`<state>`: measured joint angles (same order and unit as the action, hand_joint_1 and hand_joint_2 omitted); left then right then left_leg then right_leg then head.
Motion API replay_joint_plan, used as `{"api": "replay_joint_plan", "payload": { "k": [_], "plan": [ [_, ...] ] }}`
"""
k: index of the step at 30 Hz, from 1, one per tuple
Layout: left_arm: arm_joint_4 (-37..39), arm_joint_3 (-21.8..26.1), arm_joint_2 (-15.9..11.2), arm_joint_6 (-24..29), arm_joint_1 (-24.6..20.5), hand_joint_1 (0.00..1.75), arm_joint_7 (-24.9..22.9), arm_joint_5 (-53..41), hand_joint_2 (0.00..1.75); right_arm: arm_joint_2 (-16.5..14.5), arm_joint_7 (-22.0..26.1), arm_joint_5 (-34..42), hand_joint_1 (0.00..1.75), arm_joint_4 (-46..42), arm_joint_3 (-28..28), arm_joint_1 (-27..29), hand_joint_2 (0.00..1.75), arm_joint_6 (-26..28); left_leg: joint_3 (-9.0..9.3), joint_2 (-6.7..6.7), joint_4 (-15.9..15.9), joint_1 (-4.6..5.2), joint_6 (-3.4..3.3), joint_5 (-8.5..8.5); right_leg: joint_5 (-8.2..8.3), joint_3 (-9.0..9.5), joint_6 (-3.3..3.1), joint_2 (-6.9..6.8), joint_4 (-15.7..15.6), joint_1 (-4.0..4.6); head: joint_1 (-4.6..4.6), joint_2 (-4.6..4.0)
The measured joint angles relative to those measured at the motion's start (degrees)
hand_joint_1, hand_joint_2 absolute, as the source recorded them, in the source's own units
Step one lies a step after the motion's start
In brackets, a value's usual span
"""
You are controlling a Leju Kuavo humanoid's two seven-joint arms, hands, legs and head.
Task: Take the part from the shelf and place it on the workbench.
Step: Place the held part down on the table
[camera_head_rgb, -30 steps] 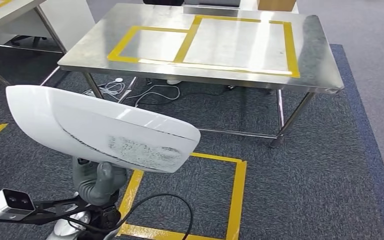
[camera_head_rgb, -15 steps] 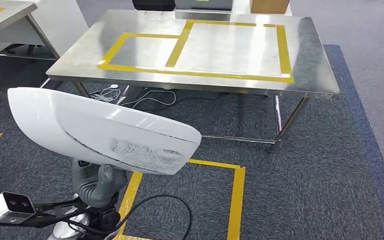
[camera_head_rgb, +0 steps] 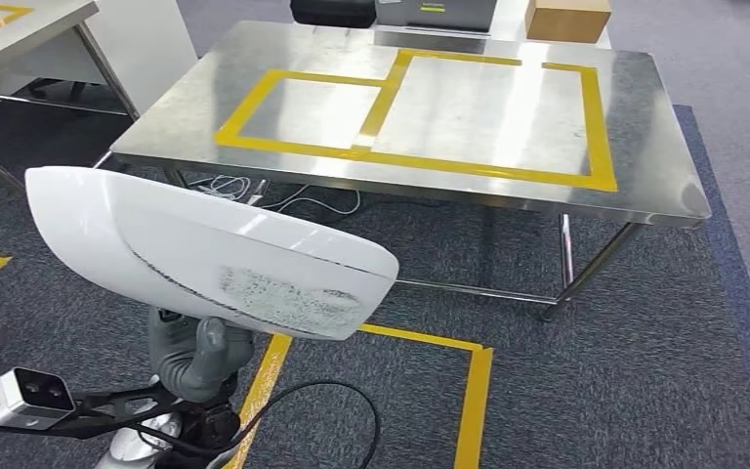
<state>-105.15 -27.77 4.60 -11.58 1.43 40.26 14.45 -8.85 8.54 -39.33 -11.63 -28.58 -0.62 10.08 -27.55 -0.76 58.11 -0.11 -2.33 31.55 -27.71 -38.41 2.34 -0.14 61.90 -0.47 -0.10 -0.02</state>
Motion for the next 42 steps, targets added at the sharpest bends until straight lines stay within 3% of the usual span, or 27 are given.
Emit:
{"api": "replay_joint_plan", "payload": {
  "k": [1, 2, 5, 7, 9, 11, 12, 13, 15, 17, 20, 21, 23, 25, 26, 27, 28, 30, 32, 35, 36, 38, 40, 41, 42],
  "plan": [
    [0.0, 0.0, 0.0, 0.0, 0.0, 1.75, 0.0, 0.0, 1.75, 0.0, 0.0, 0.0, 0.00, 0.0, 0.0, 0.0, 1.75, 0.0, 0.46, -0.03, -0.1, 0.06, 0.32, 0.65, 1.53, 0.74, -0.38, -0.03, -2.0, 0.13, 0.00, 0.00],
    [0.0, 0.0, 0.0, 0.0, 0.1, 1.75, -0.1, 0.1, 1.75, 0.1, -0.1, 0.0, 0.00, 0.0, 0.0, 0.0, 1.75, 0.0, 1.04, -0.06, -0.2, 0.11, 0.68, 1.02, 2.02, 1.18, -0.76, -0.03, -3.0, 0.24, -0.02, 0.00],
    [0.0, 0.0, 0.0, 0.1, 0.0, 1.75, -0.1, 0.1, 1.75, 0.0, -0.1, 0.0, 0.00, 0.0, 0.0, 0.0, 1.75, 0.0, 1.64, 0.01, 1.7, 0.19, 1.65, 0.49, 1.11, 3.56, -1.83, 0.10, -3.6, 0.03, -0.13, 0.00],
    [0.0, 0.0, 0.0, 0.1, -0.1, 1.75, -0.1, 0.1, 1.75, 0.0, -0.1, 0.0, 0.00, 0.0, 0.0, 0.0, 1.75, 0.0, -1.15, 0.15, 7.2, 0.06, 2.24, 0.33, 0.30, 5.40, -2.37, 0.16, -3.9, -0.23, -0.48, 0.00],
    [0.0, 0.0, -0.1, 0.1, 0.0, 1.75, 0.0, 0.1, 1.75, 0.0, -0.1, 0.0, 0.00, 0.0, 0.0, -0.1, 1.75, 0.1, -5.72, 0.20, 13.1, -0.20, 2.79, 2.72, -0.98, 6.79, -2.59, 0.20, -3.9, -0.24, -0.79, 0.00],
    [0.0, 0.0, -0.1, 0.2, 0.2, 1.75, 0.0, 0.1, 1.75, 0.0, -0.2, 0.0, 0.00, 0.0, -0.1, 0.0, 1.75, 0.1, -9.34, 0.23, 15.1, -0.35, 3.10, 5.86, -2.42, 8.32, -2.54, 0.31, -3.9, -0.24, -0.82, 0.00],
    [0.0, 0.0, -0.2, 0.3, 0.2, 1.75, 0.0, 0.1, 1.75, 0.0, -0.2, 0.0, 0.00, 0.0, -0.1, 0.0, 1.75, 0.1, -10.19, 0.25, 14.1, -0.38, 3.13, 6.04, -3.20, 9.28, -2.43, 0.39, -3.9, -0.25, -0.84, 0.00],
    [0.0, -0.1, -0.2, 0.3, 0.2, 1.75, 0.0, 0.1, 1.75, 0.0, -0.2, 0.0, 0.00, 0.0, -0.1, 0.1, 1.75, 0.1, -10.42, 0.27, 11.8, -0.40, 3.05, 4.64, -4.01, 10.29, -2.29, 0.45, -3.9, -0.26, -0.83, 0.00],
    [0.0, -0.1, -0.2, 0.4, 0.4, 1.75, 0.0, 0.1, 1.75, -0.1, -0.2, 0.0, 0.00, 0.1, -0.1, 0.2, 1.75, 0.2, -10.27, 0.53, 6.1, -0.27, 2.60, -1.91, -5.65, 11.97, -1.87, 0.53, -4.0, -0.22, -0.76, 0.00],
    [0.0, -0.1, -0.3, 0.5, 0.6, 1.75, -0.1, 0.0, 1.75, -0.1, -0.2, 0.1, 0.00, 0.1, -0.2, 0.1, 1.75, 0.3, -10.06, 0.74, 3.1, 0.05, 1.87, -5.88, -6.70, 13.08, -1.15, 0.49, -4.3, -0.16, -0.63, 0.00],
    [0.0, -0.3, -0.2, 0.6, 0.7, 1.75, -0.1, 0.0, 1.75, 0.0, -0.1, 0.1, 0.00, 0.1, -0.3, -0.1, 1.75, 0.4, -8.35, 0.40, 1.9, 0.10, 0.58, -5.29, -6.08, 14.04, 0.08, 0.35, -3.6, -0.17, -0.55, 0.01],
    [-0.1, -0.4, -0.1, 0.6, 0.7, 1.75, 0.0, 0.0, 1.75, 0.0, -0.1, 0.1, 0.00, 0.1, -0.3, -0.2, 1.75, 0.4, -7.45, 0.37, 1.6, 0.04, 0.19, -5.00, -5.77, 13.10, 0.31, 0.29, -1.8, -0.17, -0.45, 0.00],
    [-0.1, -0.6, 0.0, 0.6, 0.6, 1.75, 0.0, -0.1, 1.75, 0.0, 0.0, 0.3, 0.00, 0.1, -0.5, -0.4, 1.75, 0.5, -5.88, 0.40, 1.0, -0.02, -0.43, -4.09, -6.61, 8.75, 0.59, 0.20, 4.5, -0.18, -0.21, 0.00],
    [-0.1, -0.9, 0.0, 0.7, 0.6, 1.75, 0.0, -0.1, 1.75, 0.0, 0.1, 0.8, 0.00, 0.1, -0.8, -0.3, 1.75, 0.6, -4.62, 0.34, 0.9, 0.05, -0.73, -2.89, -9.88, 3.12, 0.73, 0.20, 10.6, -0.18, -0.05, 0.01],
    [-0.1, -1.0, -0.1, 0.8, 0.7, 1.75, 0.0, -0.1, 1.75, 0.0, 0.1, 1.2, 0.00, 0.1, -1.0, -0.2, 1.75, 0.6, -3.87, 0.27, 0.9, 0.11, -0.79, -2.21, -11.34, 1.09, 0.68, 0.20, 11.7, -0.16, 0.00, 0.01],
    [-0.1, -1.1, -0.1, 0.9, 0.7, 1.75, 0.0, -0.1, 1.75, 0.0, 0.1, 1.6, 0.00, 0.1, -1.3, 0.0, 1.75, 0.5, -2.99, 0.28, 0.9, 0.19, -0.83, -1.54, -11.76, -0.14, 0.53, 0.18, 11.2, -0.11, 0.06, 0.00],
    [-0.1, -1.2, -0.1, 0.9, 0.7, 1.75, 0.0, -0.1, 1.75, 0.0, 0.1, 2.0, 0.00, 0.1, -1.7, 0.1, 1.75, 0.4, -2.01, 0.38, 0.9, 0.31, -0.84, -0.82, -10.67, -0.56, 0.20, 0.08, 9.2, -0.01, 0.10, 0.00],
    [-0.1, -1.2, -0.1, 0.9, 0.8, 1.75, 0.0, -0.1, 1.75, 0.0, 0.1, 2.5, 0.00, 0.1, -2.4, 0.3, 1.75, 0.1, -0.23, 0.93, 0.9, 0.59, -0.78, 0.69, -4.23, -0.13, -1.19, -1.36, 2.9, 0.65, 0.09, 0.00],
    [-0.1, -1.2, -0.2, 0.9, 1.0, 1.75, -0.1, -0.1, 1.75, 0.1, 0.0, 2.8, 0.00, 0.1, -3.0, 0.1, 1.75, 0.0, 0.98, 1.54, 0.7, 0.79, -0.27, 2.11, 0.44, 0.60, -2.18, -2.71, -1.1, 1.34, -0.02, 0.00],
    [-0.2, -1.3, -0.1, 0.9, 1.0, 1.75, -0.1, -0.1, 1.75, 0.0, 0.0, 3.1, 0.00, 0.1, -3.5, 0.0, 1.75, 0.0, 2.55, 2.29, 1.1, 0.90, 0.73, 2.11, 0.92, 2.30, -2.56, -1.54, -2.7, 1.17, -0.13, 0.01],
    [-0.3, -1.3, -0.1, 0.9, 1.0, 1.75, -0.1, -0.1, 1.75, 0.0, 0.0, 3.1, 0.00, 0.1, -3.6, 0.0, 1.75, 0.0, 2.27, 2.21, 2.7, 0.89, 1.02, 1.65, 1.08, 3.09, -2.70, -1.02, -3.2, 0.86, -0.24, 0.01],
    [-0.4, -1.3, -0.2, 0.9, 0.9, 1.75, -0.1, -0.1, 1.75, -0.1, 0.0, 3.2, 0.00, 0.1, -3.9, -0.1, 1.75, -0.1, -0.80, 1.71, 8.2, 0.66, 1.70, 2.03, 1.12, 4.63, -2.81, -0.03, -3.8, 0.22, -0.52, 0.01],
    [-0.4, -1.3, -0.4, 0.9, 1.0, 1.75, 0.0, -0.2, 1.75, -0.1, 0.0, 3.3, 0.00, 0.1, -4.1, -0.2, 1.75, -0.3, -5.25, 1.34, 13.9, 0.14, 2.50, 5.36, 0.61, 5.24, -2.81, 1.11, -4.0, -0.19, -0.69, 0.00],
    [-0.4, -1.3, -0.4, 0.9, 1.0, 1.75, 0.0, -0.2, 1.75, -0.1, 0.0, 3.4, 0.00, 0.1, -4.2, -0.2, 1.75, -0.3, -6.92, 1.32, 15.1, -0.17, 2.89, 7.38, 0.24, 5.60, -2.71, 1.77, -4.0, -0.36, -0.71, 0.00],
    [-0.4, -1.3, -0.5, 0.9, 1.0, 1.75, 0.0, -0.1, 1.75, -0.1, 0.0, 3.4, 0.00, 0.1, -4.3, -0.1, 1.75, -0.4, -7.89, 1.29, 14.7, -0.46, 3.21, 8.37, -0.15, 6.06, -2.55, 2.48, -4.0, -0.53, -0.69, 0.00]
  ]
}}
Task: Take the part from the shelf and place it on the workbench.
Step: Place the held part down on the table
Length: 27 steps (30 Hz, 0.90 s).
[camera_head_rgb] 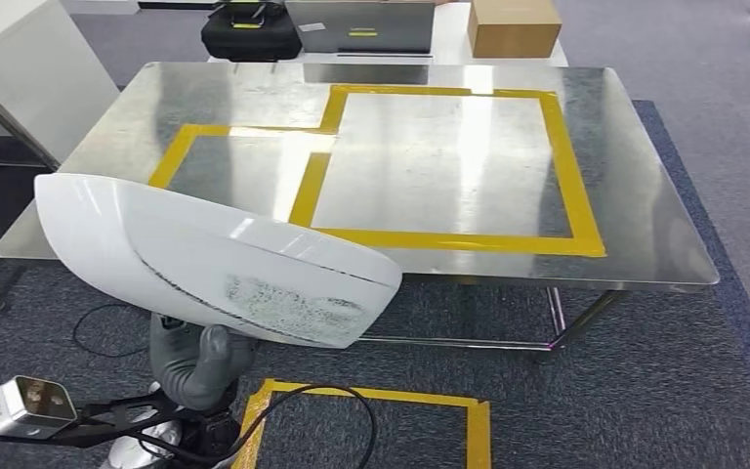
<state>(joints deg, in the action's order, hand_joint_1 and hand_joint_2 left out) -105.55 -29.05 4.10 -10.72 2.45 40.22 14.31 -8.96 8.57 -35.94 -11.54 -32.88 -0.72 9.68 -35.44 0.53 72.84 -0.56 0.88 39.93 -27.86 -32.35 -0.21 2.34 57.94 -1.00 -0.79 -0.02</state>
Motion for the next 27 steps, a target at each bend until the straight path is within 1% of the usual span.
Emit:
{"api": "replay_joint_plan", "payload": {
  "k": [1, 2, 3, 4, 5, 6, 7, 8, 9, 10, 11, 12, 13, 14, 15, 16, 17, 18, 19, 20, 21, 22, 24, 25, 26, 27],
  "plan": [
    [0.0, 0.0, 0.0, 0.0, 0.0, 1.75, 0.0, 0.0, 1.75, 0.0, 0.0, 0.0, 0.00, 0.0, 0.0, 0.0, 1.75, -0.1, -0.30, -0.13, -1.8, -0.28, 0.30, -0.76, -0.41, 0.55, 0.23, 0.77, 0.0, -0.18, -0.01, 0.00],
    [0.0, 0.0, -0.1, 0.0, 0.0, 1.75, 0.0, 0.0, 1.75, 0.0, 0.0, 0.1, 0.00, 0.0, -0.1, 0.1, 1.75, -0.1, -0.08, -0.61, -4.8, -0.56, 0.56, -3.35, -0.82, 1.10, 0.52, 1.50, 0.0, -0.37, -0.02, 0.00],
    [0.0, 0.0, -0.1, 0.0, 0.0, 1.75, 0.0, 0.0, 1.75, 0.0, 0.0, 0.1, 0.00, 0.0, -0.1, 0.1, 1.75, -0.2, 0.24, -1.56, -8.1, -0.83, 0.80, -7.01, -1.20, 1.51, 0.85, 2.18, 0.1, -0.52, -0.06, 0.00],
    [0.0, 0.0, -0.2, 0.0, 0.1, 1.75, 0.0, 0.0, 1.75, 0.0, 0.0, 0.1, 0.00, 0.0, -0.1, 0.1, 1.75, -0.3, 0.53, -2.40, -10.7, -0.91, 0.78, -9.51, -1.57, 1.72, 1.25, 2.88, 0.2, -0.61, -0.19, 0.00],
    [0.0, 0.0, -0.2, 0.0, 0.1, 1.75, 0.0, 0.0, 1.75, 0.0, 0.0, 0.1, 0.00, 0.0, -0.1, 0.0, 1.75, -0.3, 0.67, -3.14, -12.3, -0.86, 0.51, -11.26, -1.94, 1.62, 1.74, 3.43, 0.3, -0.69, -0.28, 0.00],
    [0.0, 0.0, -0.2, 0.0, 0.2, 1.75, 0.0, 0.0, 1.75, 0.0, -0.1, 0.2, 0.00, 0.0, -0.2, 0.0, 1.75, -0.4, 0.68, -3.48, -12.8, -0.67, 0.05, -11.83, -2.26, 1.42, 2.26, 3.89, 0.2, -0.78, -0.40, 0.00],
    [0.0, 0.0, -0.2, 0.0, 0.2, 1.75, 0.0, 0.0, 1.75, 0.0, -0.1, 0.2, 0.00, 0.0, -0.2, 0.1, 1.75, -0.5, 0.81, -3.23, -12.7, -0.43, -0.63, -11.59, -2.48, 1.29, 2.83, 4.34, 0.0, -0.87, -0.48, 0.00],
    [0.0, 0.0, -0.2, 0.0, 0.2, 1.75, 0.0, 0.1, 1.75, 0.0, -0.1, 0.2, 0.00, 0.0, -0.3, 0.1, 1.75, -0.5, 1.09, -2.89, -13.0, -0.40, -1.27, -12.13, -2.67, 1.30, 3.29, 4.41, -0.1, -0.98, -0.46, 0.00],
    [0.0, 0.0, -0.1, 0.0, 0.1, 1.75, -0.1, 0.1, 1.75, 0.0, -0.1, 0.2, 0.00, 0.0, -0.4, 0.2, 1.75, -0.5, 1.40, -2.39, -13.3, -0.41, -1.80, -12.42, -2.97, 1.26, 3.56, 3.70, 0.1, -0.98, -0.44, 0.00],
    [0.0, 0.0, -0.1, 0.0, 0.0, 1.75, -0.1, 0.2, 1.75, 0.0, -0.1, 0.3, 0.00, 0.0, -0.5, 0.2, 1.75, -0.5, 1.69, -1.83, -13.5, -0.45, -2.29, -12.63, -3.80, 0.70, 3.71, 2.44, 1.4, -0.88, -0.28, 0.00],
    [0.0, 0.0, -0.1, 0.0, 0.0, 1.75, -0.1, 0.2, 1.75, 0.0, -0.1, 0.3, 0.00, 0.0, -0.6, 0.1, 1.75, -0.5, 1.90, -1.21, -13.7, -0.42, -2.67, -12.67, -5.18, -0.62, 3.77, 0.84, 3.9, -0.77, -0.14, 0.00],
    [0.0, 0.0, -0.1, 0.0, 0.1, 1.75, -0.1, 0.2, 1.75, 0.0, -0.2, 0.2, 0.00, 0.0, -0.7, 0.0, 1.75, -0.5, 1.96, -0.68, -13.8, -0.25, -2.92, -12.54, -6.90, -2.66, 3.79, -0.69, 7.4, -0.64, -0.01, 0.00],
    [0.0, 0.0, -0.1, 0.0, 0.1, 1.75, -0.1, 0.2, 1.75, 0.0, -0.2, 0.1, 0.00, 0.0, -0.8, -0.1, 1.75, -0.5, 1.99, -0.20, -13.8, -0.06, -3.13, -12.37, -8.46, -4.94, 3.83, -1.51, 11.2, -0.58, 0.10, 0.00],
    [0.0, 0.0, -0.1, 0.0, 0.1, 1.75, -0.1, 0.3, 1.75, 0.0, -0.2, -0.1, 0.00, 0.0, -0.9, -0.1, 1.75, -0.5, 2.05, 0.20, -13.7, 0.15, -3.28, -12.18, -9.20, -6.78, 3.82, -1.84, 14.0, -0.55, 0.10, 0.00],
    [0.0, 0.0, -0.1, -0.1, 0.2, 1.75, -0.1, 0.3, 1.75, 0.0, -0.2, -0.4, 0.00, 0.0, -0.9, 0.0, 1.75, -0.5, 2.17, 0.46, -13.7, 0.34, -3.38, -11.97, -8.87, -7.75, 3.70, -1.96, 15.1, -0.49, 0.11, 0.00],
    [0.0, 0.0, -0.1, -0.1, 0.2, 1.75, -0.1, 0.3, 1.75, 0.0, -0.2, -0.7, 0.00, 0.0, -0.9, 0.0, 1.75, -0.5, 2.38, 0.63, -13.7, 0.52, -3.44, -11.75, -7.40, -7.59, 3.46, -2.02, 14.1, -0.37, 0.12, 0.00],
    [0.0, 0.0, -0.1, -0.1, 0.1, 1.75, -0.1, 0.3, 1.75, 0.0, -0.2, -0.9, 0.00, 0.0, -0.9, 0.1, 1.75, -0.5, 2.70, 0.72, -13.7, 0.70, -3.47, -11.50, -5.07, -6.31, 3.02, -2.12, 10.9, -0.15, 0.13, 0.00],
    [0.0, 0.0, -0.1, -0.1, 0.1, 1.75, -0.1, 0.3, 1.75, 0.0, -0.2, -1.0, 0.00, 0.0, -0.9, 0.1, 1.75, -0.5, 3.01, 0.77, -13.7, 0.81, -3.49, -11.26, -2.95, -4.58, 2.41, -2.41, 7.0, 0.15, 0.10, 0.00],
    [0.0, 0.0, -0.1, -0.1, 0.1, 1.75, -0.1, 0.3, 1.75, 0.1, -0.2, -1.1, 0.00, 0.0, -0.9, 0.0, 1.75, -0.5, 3.26, 0.82, -13.7, 0.95, -3.40, -11.04, -1.34, -2.98, 1.85, -2.78, 3.5, 0.48, -0.02, 0.00],
    [0.0, 0.0, -0.1, -0.1, 0.1, 1.75, -0.1, 0.4, 1.75, 0.1, -0.3, -1.2, 0.00, 0.0, -0.9, 0.0, 1.75, -0.5, 3.41, 0.87, -13.7, 0.97, -3.23, -10.88, -0.47, -1.77, 1.42, -3.07, 1.2, 0.80, -0.06, 0.00],
    [0.0, 0.0, -0.1, -0.1, 0.0, 1.75, -0.1, 0.4, 1.75, 0.1, -0.3, -1.2, 0.00, 0.0, -0.9, -0.1, 1.75, -0.5, 3.45, 0.92, -13.7, 0.93, -3.00, -10.78, -0.37, -1.25, 1.18, -3.25, 0.4, 1.04, -0.15, 0.00],
    [0.0, 0.0, -0.1, 0.0, 0.0, 1.75, -0.1, 0.3, 1.75, 0.2, -0.3, -1.3, 0.00, 0.0, -0.9, -0.1, 1.75, -0.5, 3.49, 0.98, -13.8, 0.91, -2.71, -10.73, -0.34, -1.09, 1.12, -3.20, 0.3, 1.18, -0.18, 0.00],
    [0.0, 0.0, -0.1, 0.7, -0.1, 1.75, -0.1, -0.3, 1.75, 0.2, -0.4, -1.4, 0.00, 0.0, -0.9, -0.1, 1.75, -0.5, 3.58, 1.01, -13.7, 0.90, -2.07, -10.33, -0.10, -0.54, 0.89, -2.88, -0.5, 0.95, -0.19, 0.00],
    [0.0, 0.0, -0.1, 1.6, -0.1, 1.75, -0.1, -1.1, 1.75, 0.1, -0.2, -1.6, 0.00, 0.0, -0.9, -0.1, 1.75, -0.5, 3.29, 0.81, -12.8, 0.89, -1.72, -9.64, 0.03, -0.19, 0.72, -2.77, -0.9, 0.74, -0.26, 0.00],
    [0.0, 0.0, -0.2, 2.9, 0.0, 1.75, -0.1, -2.4, 1.75, 0.0, 0.3, -1.9, 0.00, 0.0, -0.9, 0.0, 1.75, -0.6, 2.46, 0.56, -10.8, 0.85, -1.36, -8.42, 0.13, 0.18, 0.53, -2.65, -1.3, 0.54, -0.33, 0.00],
    [0.0, 0.2, -0.3, 4.6, 0.3, 1.75, -0.1, -4.1, 1.75, -0.4, 1.0, -2.4, 0.00, 0.0, -0.9, 0.1, 1.75, -0.6, 1.01, 0.26, -7.6, 0.67, -1.03, -6.80, 0.07, 0.41, 0.36, -2.53, -1.5, 0.48, -0.38, 0.00]
  ]
}}
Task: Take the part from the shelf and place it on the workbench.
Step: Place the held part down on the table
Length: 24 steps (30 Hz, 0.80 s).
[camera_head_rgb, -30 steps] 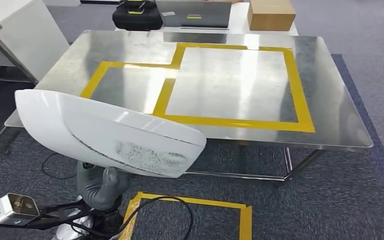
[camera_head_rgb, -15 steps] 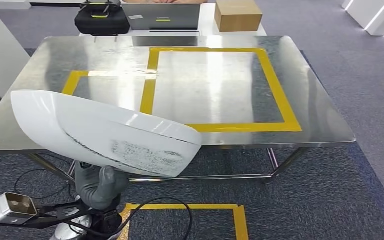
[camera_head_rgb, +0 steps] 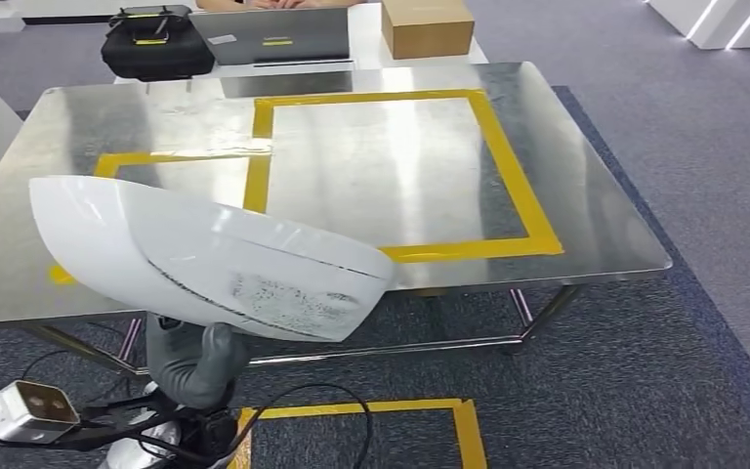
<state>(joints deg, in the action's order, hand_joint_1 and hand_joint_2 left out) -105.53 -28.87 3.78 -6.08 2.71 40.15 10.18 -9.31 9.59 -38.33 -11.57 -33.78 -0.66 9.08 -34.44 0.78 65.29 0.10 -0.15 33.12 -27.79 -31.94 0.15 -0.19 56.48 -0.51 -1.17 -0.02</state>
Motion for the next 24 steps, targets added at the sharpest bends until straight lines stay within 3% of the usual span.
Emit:
{"api": "replay_joint_plan", "payload": {
  "k": [2, 3, 4, 6, 8, 9, 13, 15, 17, 18, 19, 20, 22, 24],
  "plan": [
    [-0.1, 0.7, -0.8, 4.4, 1.3, 1.75, 0.0, -4.5, 1.75, -1.4, -0.2, -0.4, 0.00, -1.7, 0.4, 1.7, 1.75, -1.1, -3.56, -0.21, 7.2, -0.29, 0.54, 2.79, -0.33, 0.40, -0.21, 0.32, 0.0, -0.02, -0.02, 0.00],
    [-0.2, 1.1, -1.5, 7.0, 2.1, 1.75, 0.0, -7.2, 1.75, -2.6, -2.5, 0.6, 0.00, -4.9, 1.3, 3.9, 1.75, -2.4, -4.57, -0.23, 9.0, -0.41, 0.76, 2.87, -0.60, 0.71, -0.21, 0.44, 0.0, -0.04, -0.05, 0.00],
    [-0.4, 1.7, -2.5, 10.1, 2.7, 1.75, 0.0, -10.5, 1.75, -3.9, -6.2, 2.3, 0.00, -9.7, 2.8, 6.8, 1.75, -4.2, -4.51, -0.24, 8.5, -0.51, 0.92, 1.73, -0.89, 1.11, -0.14, 0.51, 0.0, -0.07, -0.05, 0.00],
    [-0.6, 3.3, -5.4, 17.5, 3.4, 1.75, -0.5, -18.6, 1.75, -6.1, -14.1, 6.0, 0.00, -20.3, 7.0, 12.8, 1.75, -7.2, -1.75, -0.30, 2.0, -0.77, 0.99, -2.81, -1.56, 1.97, 0.06, 0.63, 0.1, -0.12, -0.03, 0.00],
    [-0.6, 5.9, -9.1, 24.4, 3.2, 1.75, -2.5, -26.8, 1.75, -7.3, -17.0, 7.3, 0.00, -27.2, 10.3, 16.6, 1.75, -8.2, 1.07, -0.55, -4.4, -0.82, 0.73, -5.27, -2.06, 2.15, 0.48, 1.05, 0.5, 0.04, -0.05, 0.00],
    [-0.4, 7.5, -11.0, 27.2, 2.8, 1.75, -4.2, -30.2, 1.75, -7.8, -16.6, 7.1, 0.00, -29.4, 11.2, 17.7, 1.75, -8.4, 1.63, -0.65, -5.9, -0.76, 0.52, -5.32, -2.15, 1.95, 0.73, 1.29, 0.6, 0.09, -0.03, 0.00],
    [3.7, 16.8, -18.8, 35.7, -1.3, 1.75, -11.2, -42.7, 1.75, -8.7, -12.8, 5.2, 0.00, -33.3, 11.9, 18.7, 1.75, -9.2, 1.85, -0.46, -6.9, -0.97, -0.57, -5.13, -2.92, 0.85, 1.64, 1.37, 1.7, 0.12, 0.27, 0.00],
    [6.7, 21.4, -22.3, 37.2, -3.8, 1.75, -13.4, -46.1, 1.75, -8.8, -11.3, 4.2, 0.00, -33.6, 11.8, 18.5, 1.75, -9.5, 1.95, -0.21, -7.1, -1.13, -0.99, -5.24, -5.70, -1.96, 1.97, 0.94, 7.1, 0.08, 0.48, 0.00],
    [11.1, 24.6, -25.6, 37.7, -6.8, 1.75, -16.0, -48.3, 1.75, -8.9, -10.0, 3.1, 0.00, -33.6, 11.6, 18.0, 1.75, -9.6, 1.91, -0.10, -7.1, -1.07, -1.12, -5.21, -8.64, -6.03, 2.09, 0.78, 14.9, 0.10, 0.61, 0.00],
    [14.2, 25.9, -27.3, 37.3, -8.7, 1.75, -16.8, -48.3, 1.75, -8.9, -9.4, 2.6, 0.00, -33.5, 11.4, 17.6, 1.75, -9.7, 1.92, -0.04, -7.1, -1.04, -1.12, -5.20, -8.93, -7.39, 2.06, 0.78, 17.2, 0.14, 0.61, 0.00],
    [17.5, 27.2, -28.8, 36.9, -10.9, 1.75, -17.2, -47.9, 1.75, -8.9, -8.8, 2.0, 0.00, -33.2, 11.2, 17.2, 1.75, -9.7, 1.95, -0.01, -7.0, -1.04, -1.10, -5.19, -8.09, -7.80, 1.96, 0.78, 17.4, 0.19, 0.63, 0.00],
    [21.0, 28.5, -30.2, 36.5, -13.3, 1.75, -17.2, -47.4, 1.75, -8.9, -8.3, 1.6, 0.00, -33.0, 11.0, 16.8, 1.75, -9.8, 2.00, 0.03, -7.0, -1.04, -1.05, -5.15, -6.21, -7.10, 1.78, 0.75, 15.3, 0.21, 0.62, 0.00],
    [28.2, 30.8, -32.8, 35.9, -18.6, 1.75, -17.1, -47.4, 1.75, -8.9, -7.5, 0.9, 0.00, -32.3, 10.6, 16.2, 1.75, -10.1, 2.09, 0.04, -6.9, -0.97, -0.74, -5.02, -2.08, -3.82, 1.29, 0.44, 7.4, 0.30, 0.60, 0.00],
    [35.1, 31.9, -35.0, 35.0, -23.8, 1.75, -17.4, -48.2, 1.75, -8.8, -6.7, 0.3, 0.00, -31.5, 10.2, 15.8, 1.75, -10.5, 1.92, 0.01, -6.8, -0.83, -0.13, -5.03, -0.67, -1.45, 0.84, 0.17, 2.4, 0.47, 0.54, 0.00]
  ]
}}
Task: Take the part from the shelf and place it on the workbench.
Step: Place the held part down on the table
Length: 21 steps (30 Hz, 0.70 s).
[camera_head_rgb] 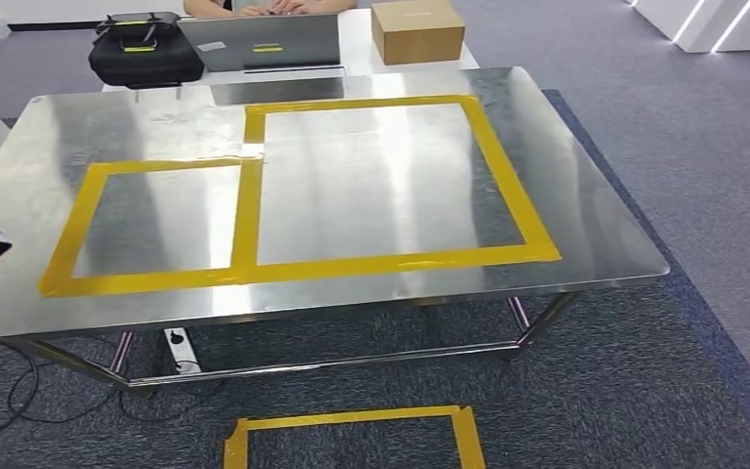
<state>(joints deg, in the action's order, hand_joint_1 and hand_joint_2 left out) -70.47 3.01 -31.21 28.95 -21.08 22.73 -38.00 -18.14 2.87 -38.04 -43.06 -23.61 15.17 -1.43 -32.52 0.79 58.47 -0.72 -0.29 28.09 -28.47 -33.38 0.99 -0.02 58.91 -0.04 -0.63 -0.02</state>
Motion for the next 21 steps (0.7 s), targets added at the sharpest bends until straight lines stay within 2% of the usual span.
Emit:
{"api": "replay_joint_plan", "payload": {
  "k": [3, 5, 6, 8, 9, 10, 11, 13, 14, 15, 16, 19, 20, 21],
  "plan": [
    [8.9, 0.1, -2.1, -0.8, -6.3, 1.75, -0.3, -1.1, 1.75, 0.0, 0.7, -0.5, 0.00, 1.1, -0.4, -0.5, 1.75, -0.2, -0.09, 0.04, -0.2, -0.08, 1.02, -0.15, 0.02, 0.44, -0.76, 0.22, -0.9, 0.02, -0.04, 0.00],
    [13.2, 0.0, -2.8, -0.8, -9.3, 1.75, -0.3, -1.5, 1.75, 0.0, 0.9, -0.7, 0.00, 1.6, -0.6, -0.8, 1.75, -0.3, -0.88, -0.06, 1.7, -0.22, 1.52, 1.27, 0.36, 0.73, -1.51, 0.35, -1.4, -0.17, -0.19, 0.00],
    [14.9, -0.1, -3.0, -0.9, -10.4, 1.75, -0.3, -1.6, 1.75, 0.0, 1.0, -0.7, 0.00, 1.8, -0.7, -1.0, 1.75, -0.3, -2.09, -0.16, 4.4, -0.29, 1.71, 2.74, 0.45, 0.88, -1.81, 0.41, -1.6, -0.23, -0.28, 0.00],
    [17.8, -0.5, -3.0, -1.4, -12.2, 1.75, -0.6, -2.2, 1.75, 0.0, 1.2, -0.9, 0.00, 2.3, -0.8, -1.2, 1.75, -0.3, -5.81, -0.30, 12.0, -0.32, 1.96, 5.88, 0.35, 1.01, -2.09, 0.55, -1.7, -0.15, -0.39, 0.00],
    [19.2, -0.8, -2.8, -1.7, -13.0, 1.75, -0.8, -2.8, 1.75, 0.0, 1.3, -1.0, 0.00, 2.5, -0.8, -1.3, 1.75, -0.3, -7.36, -0.32, 14.9, -0.35, 2.05, 6.53, 0.27, 1.10, -2.14, 0.62, -1.7, -0.12, -0.38, 0.00],
    [20.5, -1.4, -2.4, -1.9, -13.9, 1.75, -1.2, -3.6, 1.75, 0.0, 1.4, -1.2, 0.00, 2.8, -0.8, -1.3, 1.75, -0.3, -8.09, -0.32, 15.8, -0.40, 2.09, 6.05, 0.19, 1.19, -2.14, 0.66, -1.6, -0.10, -0.37, 0.00],
    [21.8, -2.1, -2.0, -2.0, -14.9, 1.75, -1.7, -4.5, 1.75, 0.0, 1.6, -1.3, 0.00, 3.0, -0.8, -1.5, 1.75, -0.2, -7.70, -0.32, 14.4, -0.46, 2.09, 4.36, 0.07, 1.32, -2.08, 0.70, -1.5, -0.10, -0.38, 0.00],
    [24.1, -3.9, -1.1, -2.0, -17.3, 1.75, -2.8, -6.2, 1.75, 0.0, 1.8, -1.5, 0.00, 3.5, -0.9, -1.9, 1.75, -0.2, -4.55, -0.42, 6.9, -0.60, 2.02, 0.00, -0.30, 1.56, -1.76, 0.80, -1.3, -0.05, -0.36, 0.00],
    [25.1, -4.7, -0.6, -2.0, -18.5, 1.75, -3.2, -6.8, 1.75, 0.0, 1.9, -1.5, 0.00, 3.7, -0.9, -2.1, 1.75, -0.2, -3.06, -0.54, 3.5, -0.57, 1.92, -1.23, -0.50, 1.54, -1.52, 0.85, -1.1, 0.05, -0.38, 0.00],
    [26.0, -5.5, 0.0, -2.0, -19.6, 1.75, -3.5, -7.2, 1.75, 0.0, 2.0, -1.6, 0.00, 3.9, -0.9, -2.3, 1.75, -0.1, -2.18, -0.66, 1.4, -0.49, 1.78, -1.68, -0.60, 1.42, -1.21, 0.89, -1.0, 0.13, -0.34, 0.00],
    [26.9, -6.2, 0.7, -2.0, -20.4, 1.75, -3.8, -7.4, 1.75, 0.0, 2.1, -1.6, 0.00, 4.1, -0.9, -2.4, 1.75, -0.1, -1.95, -0.78, 0.8, -0.37, 1.59, -1.38, -0.63, 1.25, -0.92, 0.91, -0.9, 0.19, -0.34, 0.00],
    [28.6, -7.8, 2.3, -2.1, -22.0, 1.75, -3.8, -7.5, 1.75, 0.1, 2.2, -1.8, 0.00, 4.6, -1.1, -2.5, 1.75, -0.1, -1.98, -0.67, 0.5, -0.41, 0.68, -1.37, -1.08, 0.70, -0.03, 0.91, -0.5, 0.11, -0.32, 0.00],
    [29.1, -8.3, 2.9, -2.2, -22.6, 1.75, -3.7, -7.4, 1.75, 0.1, 2.3, -1.8, 0.00, 4.7, -1.1, -2.6, 1.75, -0.1, -1.90, -0.60, 0.4, -0.51, 0.28, -1.43, -1.90, -0.02, 0.28, 0.81, 0.8, 0.08, -0.24, 0.00],
    [29.6, -8.9, 3.7, -2.5, -23.2, 1.75, -3.6, -7.4, 1.75, 0.1, 2.4, -1.9, 0.00, 4.9, -1.1, -2.7, 1.75, -0.1, -1.83, -0.53, 0.3, -0.60, -0.05, -1.50, -3.19, -1.39, 0.57, 0.70, 3.4, 0.04, -0.18, 0.00]
  ]
}}
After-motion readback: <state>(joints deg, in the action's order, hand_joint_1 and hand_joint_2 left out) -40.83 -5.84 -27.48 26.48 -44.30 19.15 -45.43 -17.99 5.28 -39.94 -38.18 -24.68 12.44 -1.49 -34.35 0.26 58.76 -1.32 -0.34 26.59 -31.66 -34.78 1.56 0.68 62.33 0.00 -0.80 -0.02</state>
